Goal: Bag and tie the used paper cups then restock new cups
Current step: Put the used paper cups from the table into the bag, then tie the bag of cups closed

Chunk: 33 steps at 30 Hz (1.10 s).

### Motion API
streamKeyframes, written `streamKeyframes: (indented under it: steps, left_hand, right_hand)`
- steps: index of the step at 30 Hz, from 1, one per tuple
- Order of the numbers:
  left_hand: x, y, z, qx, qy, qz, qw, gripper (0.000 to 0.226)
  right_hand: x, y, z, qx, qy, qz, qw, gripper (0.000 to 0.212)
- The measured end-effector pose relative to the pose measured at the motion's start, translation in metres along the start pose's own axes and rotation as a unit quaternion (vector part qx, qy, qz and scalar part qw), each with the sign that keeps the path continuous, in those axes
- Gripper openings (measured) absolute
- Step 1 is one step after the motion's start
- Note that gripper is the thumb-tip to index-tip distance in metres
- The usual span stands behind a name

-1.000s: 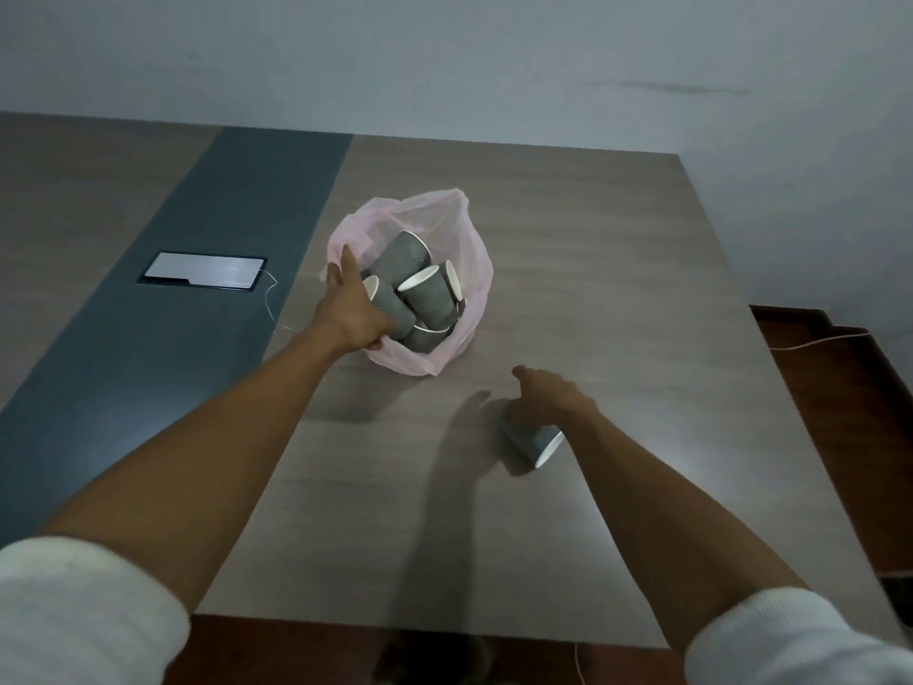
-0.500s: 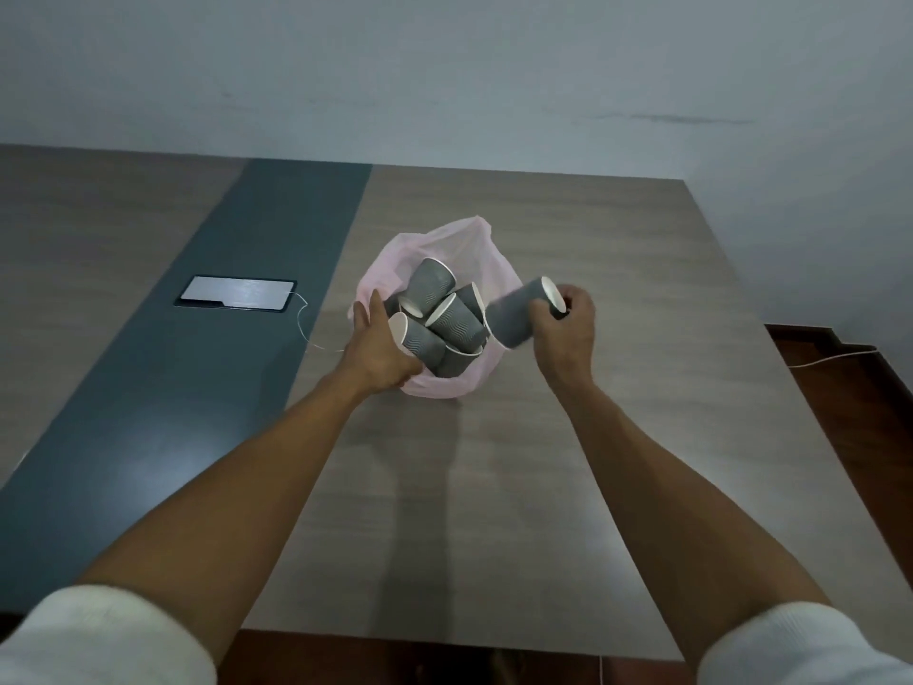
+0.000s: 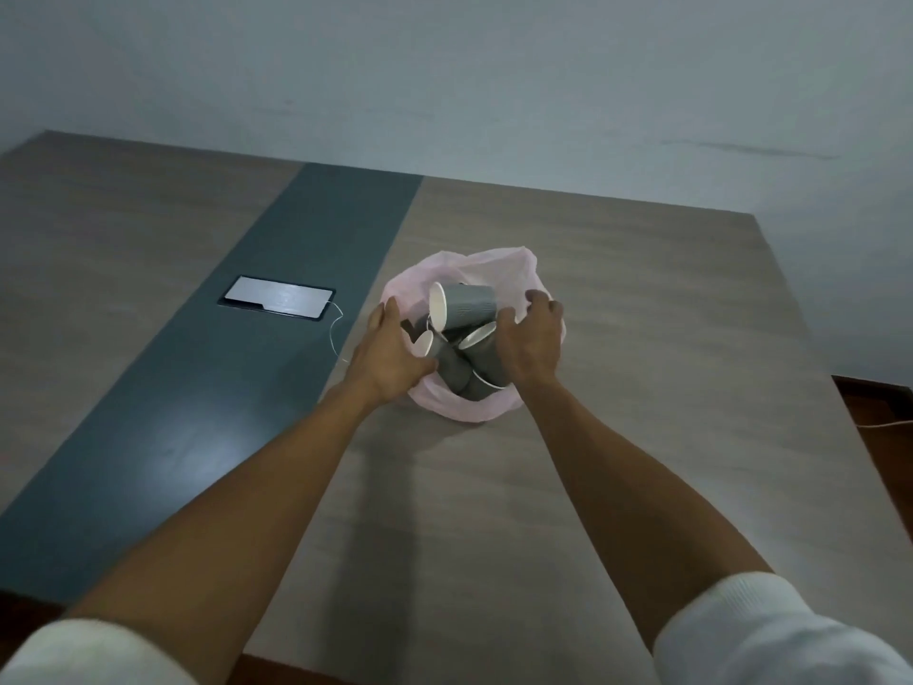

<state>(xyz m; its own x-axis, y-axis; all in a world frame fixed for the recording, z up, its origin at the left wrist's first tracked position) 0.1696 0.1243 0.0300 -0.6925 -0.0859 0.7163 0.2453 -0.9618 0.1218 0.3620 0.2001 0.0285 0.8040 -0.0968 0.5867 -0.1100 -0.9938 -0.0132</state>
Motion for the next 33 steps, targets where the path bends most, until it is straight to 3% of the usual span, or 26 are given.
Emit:
streamKeyframes:
  steps: [2,4,5,7,8,11,13,14,16,19,21,22,23,24,27,28,30,33]
  left_hand:
    - [0.002,-0.005,0.001,-0.011,-0.021,0.033,0.999,0.081]
    - [0.004,-0.007,0.003,-0.012,-0.034,0.085,0.996,0.061]
    - [0.005,-0.009,0.004,-0.008,-0.035,0.114,0.993,0.054]
    - [0.007,-0.014,0.005,0.014,-0.049,0.166,0.985,0.045]
    - [0.008,-0.017,0.006,0.035,-0.042,0.182,0.982,0.038]
    - [0.012,-0.032,0.009,0.096,0.151,0.158,0.971,0.007]
    - [0.015,-0.039,0.015,0.123,0.232,0.147,0.954,0.007]
    - [0.019,-0.041,0.018,0.131,0.237,0.156,0.950,0.010]
    - [0.027,-0.045,0.022,0.144,0.209,0.191,0.948,0.018]
    - [0.049,-0.048,0.028,0.163,0.125,0.221,0.953,0.022]
    - [0.062,-0.051,0.034,0.174,0.068,0.185,0.965,0.037]
    - [0.067,-0.054,0.036,0.191,0.070,0.158,0.966,0.056]
    - [0.070,-0.053,0.041,0.214,0.108,0.130,0.962,0.075]
    - [0.073,-0.051,0.046,0.231,0.146,0.104,0.956,0.079]
    - [0.081,-0.039,0.052,0.270,0.111,0.006,0.956,0.026]
    - [0.082,-0.034,0.053,0.283,0.084,-0.036,0.955,0.019]
    - [0.087,-0.024,0.059,0.293,0.067,-0.086,0.950,0.017]
    - [0.095,-0.018,0.071,0.285,0.112,-0.087,0.948,0.019]
  right_hand:
    - [0.009,-0.013,0.009,-0.032,0.077,0.084,0.993,0.064]
    - [0.016,-0.029,0.022,-0.163,0.045,0.048,0.984,0.077]
    - [0.019,-0.037,0.027,-0.239,-0.040,0.008,0.970,0.079]
    - [0.026,-0.042,0.032,-0.331,-0.241,-0.072,0.909,0.067]
    - [0.030,-0.044,0.034,-0.342,-0.285,-0.105,0.889,0.055]
    - [0.033,-0.056,0.041,-0.352,-0.313,-0.170,0.866,0.030]
    - [0.039,-0.063,0.037,-0.348,-0.340,-0.189,0.853,0.013]
    - [0.045,-0.066,0.033,-0.341,-0.350,-0.186,0.853,0.007]
    - [0.061,-0.076,0.028,-0.323,-0.350,-0.170,0.863,0.017]
    - [0.095,-0.093,0.023,-0.258,-0.336,-0.077,0.903,0.023]
    - [0.117,-0.101,0.021,-0.204,-0.296,0.008,0.933,0.027]
    - [0.124,-0.103,0.020,-0.187,-0.270,0.047,0.943,0.027]
    - [0.132,-0.104,0.019,-0.173,-0.243,0.082,0.951,0.025]
    - [0.139,-0.103,0.018,-0.163,-0.216,0.112,0.956,0.023]
    - [0.162,-0.094,0.015,-0.136,-0.139,0.153,0.969,0.023]
    - [0.171,-0.090,0.015,-0.130,-0.115,0.157,0.972,0.023]
    - [0.189,-0.077,0.017,-0.128,-0.074,0.170,0.974,0.021]
    - [0.211,-0.056,0.022,-0.135,-0.027,0.185,0.973,0.017]
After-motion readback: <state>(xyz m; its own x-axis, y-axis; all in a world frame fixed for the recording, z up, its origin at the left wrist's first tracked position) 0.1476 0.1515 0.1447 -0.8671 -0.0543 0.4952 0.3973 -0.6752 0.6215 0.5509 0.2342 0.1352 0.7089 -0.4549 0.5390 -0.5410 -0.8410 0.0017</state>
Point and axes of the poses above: each hand's wrist, its own y-axis away from the middle knuckle, its own x-axis out of the back of the hand, z = x × y, the point moved 2 cm from there along -y, towards the middle knuckle, and after that the axes turned 5 degrees about -z, right-handed, at the moved point
